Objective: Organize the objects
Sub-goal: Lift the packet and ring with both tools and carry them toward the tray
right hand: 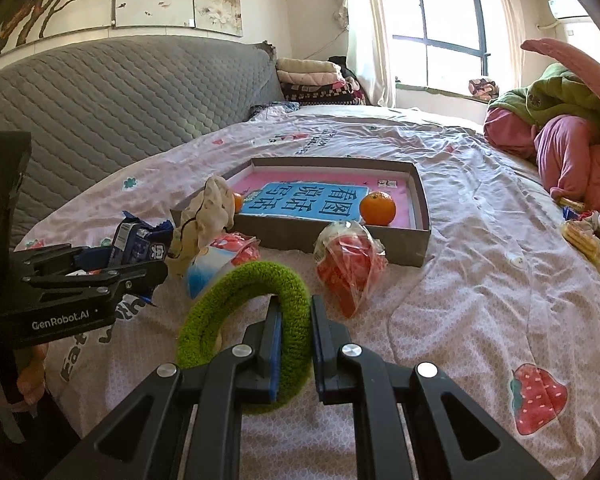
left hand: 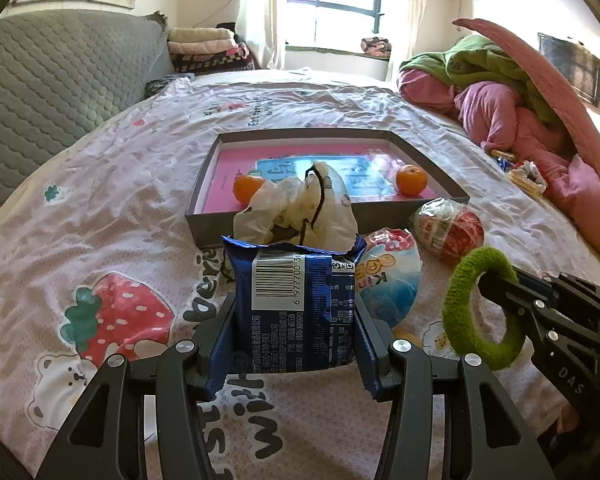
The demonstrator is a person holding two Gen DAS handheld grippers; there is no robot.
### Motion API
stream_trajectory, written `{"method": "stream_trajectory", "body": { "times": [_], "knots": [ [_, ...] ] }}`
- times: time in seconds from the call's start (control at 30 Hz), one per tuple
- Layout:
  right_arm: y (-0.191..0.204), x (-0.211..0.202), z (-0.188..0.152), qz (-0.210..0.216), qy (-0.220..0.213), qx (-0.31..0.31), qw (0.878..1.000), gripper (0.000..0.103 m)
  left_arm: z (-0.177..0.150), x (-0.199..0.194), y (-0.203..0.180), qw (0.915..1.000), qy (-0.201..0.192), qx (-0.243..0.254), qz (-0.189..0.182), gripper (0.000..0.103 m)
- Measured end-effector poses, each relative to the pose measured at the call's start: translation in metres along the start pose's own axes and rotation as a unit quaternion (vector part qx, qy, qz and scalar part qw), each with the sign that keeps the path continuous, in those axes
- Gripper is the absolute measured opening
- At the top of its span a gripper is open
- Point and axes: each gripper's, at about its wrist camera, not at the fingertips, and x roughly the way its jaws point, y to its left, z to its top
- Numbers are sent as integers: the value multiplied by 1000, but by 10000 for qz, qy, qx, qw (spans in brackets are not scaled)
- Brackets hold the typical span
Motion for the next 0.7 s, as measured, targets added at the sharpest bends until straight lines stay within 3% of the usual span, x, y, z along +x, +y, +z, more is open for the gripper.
{"method": "stream_trajectory", "body": {
  "times": [0.7],
  "knots": [
    [-2, 4, 14, 153, -172, 63, 9997, 13, 3, 2, -6, 9999, -37, 102, 53, 54]
  ]
}}
